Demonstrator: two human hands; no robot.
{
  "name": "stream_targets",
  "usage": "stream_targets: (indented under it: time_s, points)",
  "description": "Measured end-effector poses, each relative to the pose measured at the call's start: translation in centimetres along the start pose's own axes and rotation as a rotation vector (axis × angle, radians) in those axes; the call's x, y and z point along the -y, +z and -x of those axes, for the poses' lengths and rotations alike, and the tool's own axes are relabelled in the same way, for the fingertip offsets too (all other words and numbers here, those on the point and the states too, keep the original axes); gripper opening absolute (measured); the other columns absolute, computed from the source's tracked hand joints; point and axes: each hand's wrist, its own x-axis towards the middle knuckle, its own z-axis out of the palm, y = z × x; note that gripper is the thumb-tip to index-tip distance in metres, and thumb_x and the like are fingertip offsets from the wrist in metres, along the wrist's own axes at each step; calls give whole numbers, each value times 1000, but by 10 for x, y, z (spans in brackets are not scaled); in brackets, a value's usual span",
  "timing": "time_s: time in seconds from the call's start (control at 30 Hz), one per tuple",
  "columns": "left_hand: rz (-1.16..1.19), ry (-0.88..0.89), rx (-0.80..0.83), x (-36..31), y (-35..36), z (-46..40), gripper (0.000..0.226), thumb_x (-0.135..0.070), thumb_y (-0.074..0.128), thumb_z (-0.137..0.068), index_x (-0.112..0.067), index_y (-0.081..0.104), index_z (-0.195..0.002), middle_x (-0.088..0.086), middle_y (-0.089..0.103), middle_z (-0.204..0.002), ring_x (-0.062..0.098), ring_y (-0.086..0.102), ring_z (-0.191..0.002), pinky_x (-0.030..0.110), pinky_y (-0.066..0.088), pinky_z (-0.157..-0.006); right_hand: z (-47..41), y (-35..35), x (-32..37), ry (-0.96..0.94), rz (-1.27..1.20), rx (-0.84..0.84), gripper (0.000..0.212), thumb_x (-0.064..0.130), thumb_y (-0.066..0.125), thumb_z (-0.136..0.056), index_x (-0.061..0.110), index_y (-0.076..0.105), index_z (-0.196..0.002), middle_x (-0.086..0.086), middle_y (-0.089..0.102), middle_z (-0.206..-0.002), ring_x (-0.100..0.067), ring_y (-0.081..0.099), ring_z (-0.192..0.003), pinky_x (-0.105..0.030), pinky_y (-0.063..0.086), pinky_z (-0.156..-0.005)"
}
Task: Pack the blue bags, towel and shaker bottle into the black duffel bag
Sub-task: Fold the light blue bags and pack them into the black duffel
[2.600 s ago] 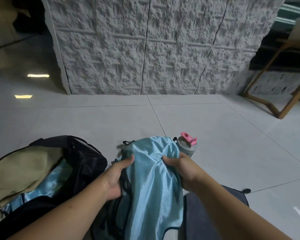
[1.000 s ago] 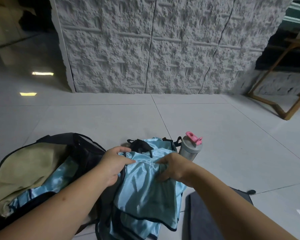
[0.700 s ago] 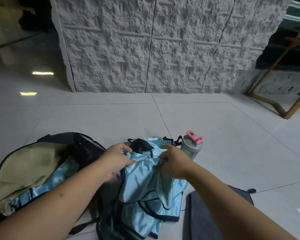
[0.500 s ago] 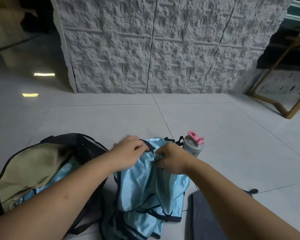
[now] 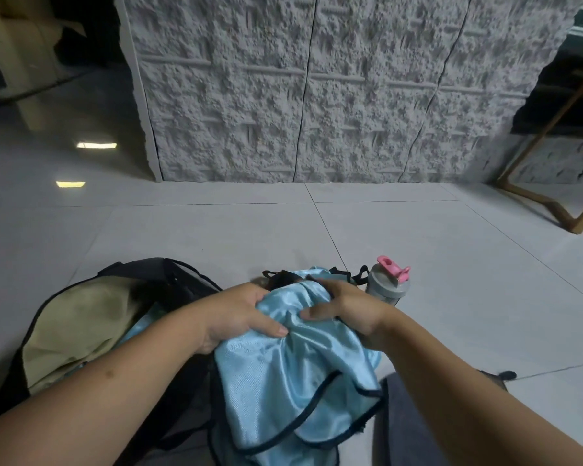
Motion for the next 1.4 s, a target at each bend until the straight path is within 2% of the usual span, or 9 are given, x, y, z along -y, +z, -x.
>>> stream_targets:
  time_s: [0.13,0.27,0.37,0.47,0.73,1.0,1.2,1.3,1.4]
  points:
    - [121,-13,-13,13,-16,11,32,3,76,-86,1,69,-117,23,76,-111,31,74,-95,40,61,-85,-3,10,-10,114,53,90,20,-1,72,-89,5,74,-108,-14,79,-105,-29,76,-95,-38,60,-86]
    - [150,-45,-40,31,-39,26,28,0,77,-86,-3,72,-113,20,77,-110,32,75,-97,43,60,-89,-16,17,-11,187,45,152,40,2,72,-83,-10,65,-121,-24,71,-120,-36,71,-108,-49,54,-104]
    - [246,-29,-95,42,-60,37,35,-2,80,-83,-1,72,-117,22,75,-115,37,73,-107,50,56,-100,-26,32,-6,179,-33,254,47,8,71,-85,-2,62,-130,-22,68,-127,-37,66,-116,-44,57,-97]
    - [315,5,-140,50,-82,50,60,-16,96,-62,-1,73,-115,24,74,-116,39,72,-106,48,58,-97,-42,58,0,145,-27,311,49,7,72,-86,-3,62,-133,-23,67,-129,-38,65,-117,-45,56,-99]
    - [392,-48,-373,83,-143,79,28,-3,76,-85,-6,74,-113,22,76,-110,39,74,-102,55,56,-97,-101,127,16,165,-132,25,30,-13,64,-83,-10,72,-112,-31,72,-116,-48,69,-111,-56,55,-101]
    - [486,-56,-618,110,-179,87,27,-1,73,-89,-11,74,-113,20,79,-101,41,76,-93,57,59,-89,-145,185,35,142,-106,-236,20,-6,70,-88,-19,68,-104,-27,73,-87,-32,71,-60,-32,60,-53]
    - [418,-23,-765,125,-194,81,26,2,71,-90,-12,72,-112,14,80,-96,34,78,-86,50,64,-79,-179,209,35,78,-27,-293,19,1,74,-87,-7,71,-103,-23,74,-87,-32,71,-67,-38,62,-61]
    - [255,-72,-737,140,-194,76,28,0,74,-89,-18,72,-110,9,80,-96,30,79,-83,53,64,-79,-182,220,20,189,120,-258,36,7,78,-71,-9,71,-103,-24,72,-89,-35,71,-77,-57,62,-75]
    - [141,-130,-662,152,-196,73,24,-3,75,-86,-21,74,-102,7,80,-94,29,79,-83,49,64,-77,-191,224,1,227,291,-262,22,7,71,-80,-9,70,-95,-20,69,-87,-31,68,-76,-47,61,-69]
